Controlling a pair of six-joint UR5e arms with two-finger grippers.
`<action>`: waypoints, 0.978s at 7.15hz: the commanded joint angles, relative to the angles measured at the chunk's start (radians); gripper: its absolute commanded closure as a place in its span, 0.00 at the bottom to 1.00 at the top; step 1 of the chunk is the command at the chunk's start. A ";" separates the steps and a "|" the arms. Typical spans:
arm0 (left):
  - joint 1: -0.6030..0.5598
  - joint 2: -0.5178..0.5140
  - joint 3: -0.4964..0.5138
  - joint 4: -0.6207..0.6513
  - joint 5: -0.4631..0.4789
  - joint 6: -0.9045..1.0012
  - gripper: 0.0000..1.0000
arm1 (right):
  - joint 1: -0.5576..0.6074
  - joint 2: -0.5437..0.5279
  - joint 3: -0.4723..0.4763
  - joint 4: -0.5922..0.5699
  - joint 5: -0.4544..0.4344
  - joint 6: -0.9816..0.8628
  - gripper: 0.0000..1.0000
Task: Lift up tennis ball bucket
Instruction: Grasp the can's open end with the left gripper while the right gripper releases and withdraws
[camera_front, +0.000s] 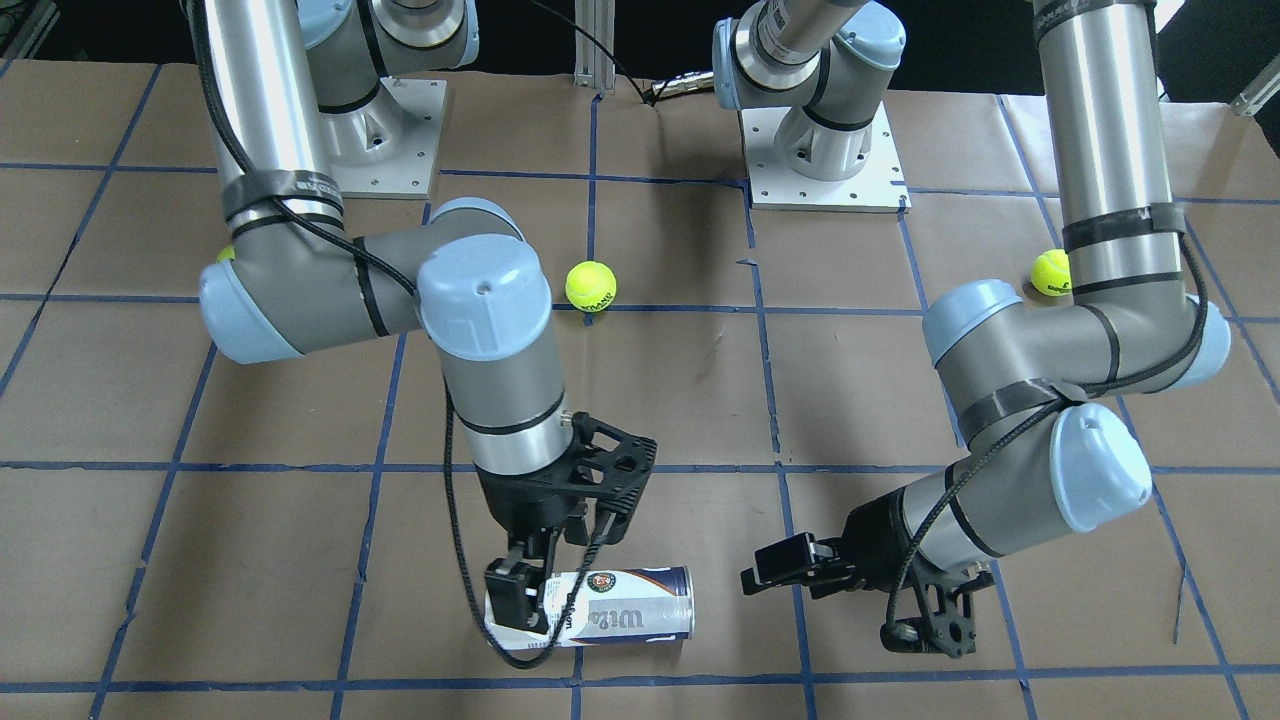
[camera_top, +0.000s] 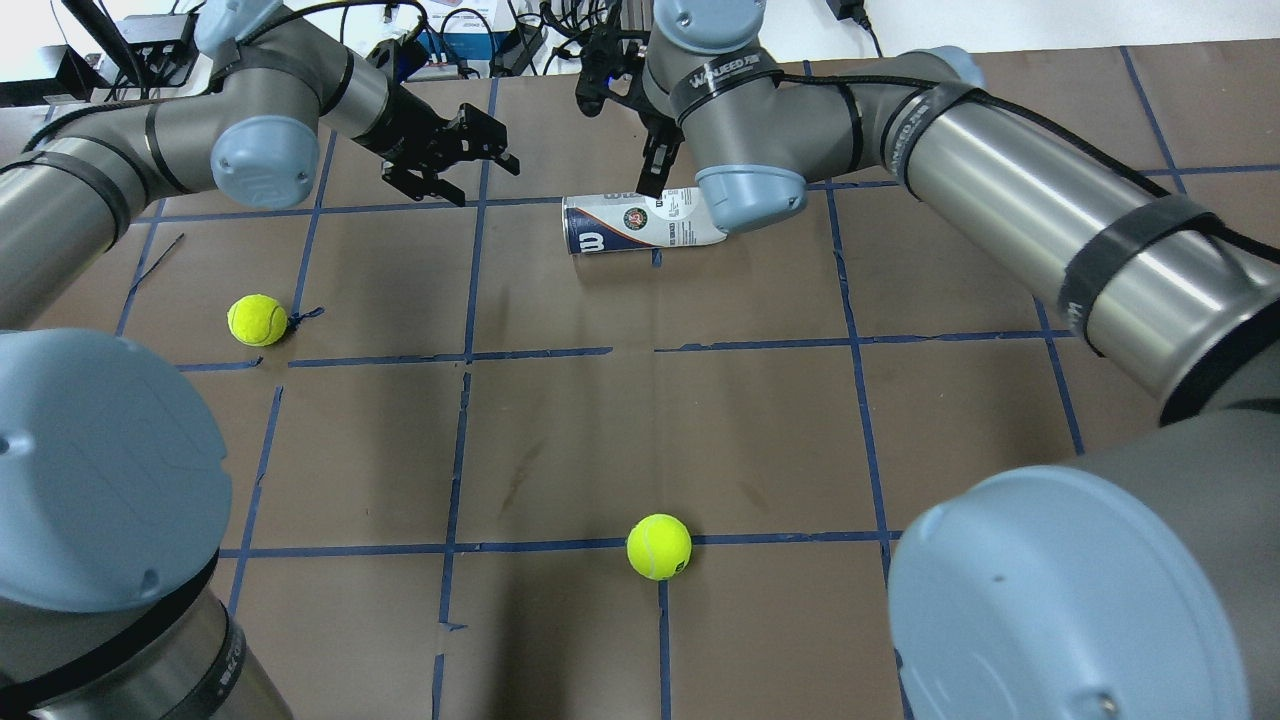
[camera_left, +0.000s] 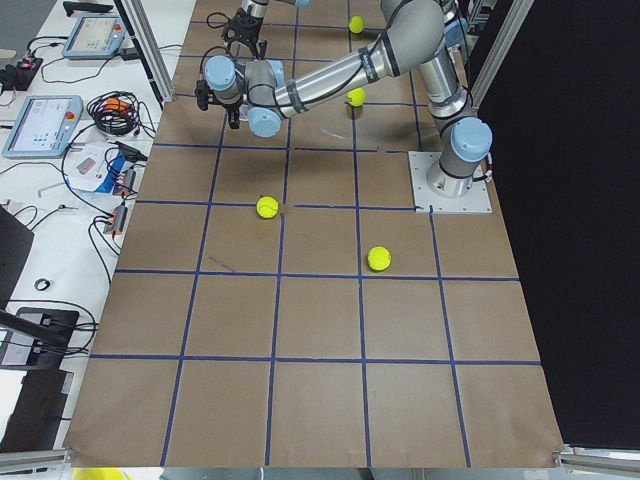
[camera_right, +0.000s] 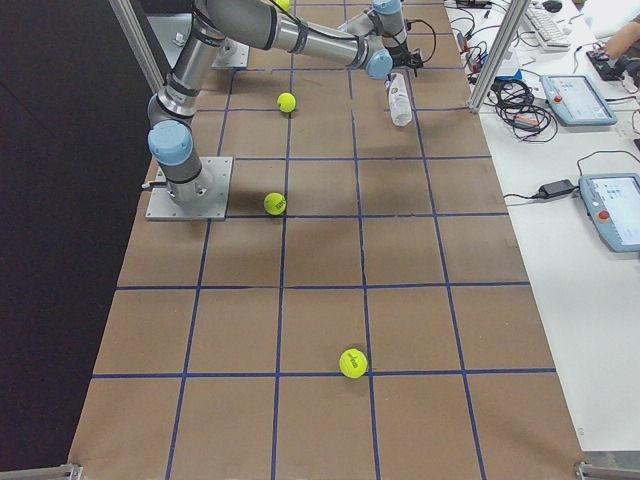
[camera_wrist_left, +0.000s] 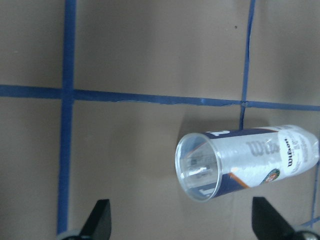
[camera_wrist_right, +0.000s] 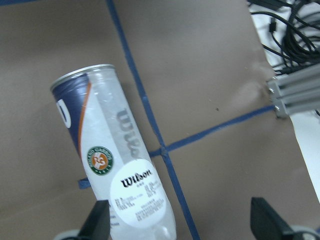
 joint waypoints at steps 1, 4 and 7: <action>-0.003 -0.065 -0.030 0.049 -0.196 -0.014 0.00 | -0.164 -0.115 -0.006 0.179 0.003 0.225 0.00; -0.009 -0.134 -0.072 0.130 -0.330 -0.002 0.07 | -0.268 -0.292 -0.012 0.569 -0.001 0.583 0.00; -0.083 -0.157 -0.050 0.164 -0.329 -0.032 0.24 | -0.264 -0.334 -0.007 0.697 -0.010 0.841 0.00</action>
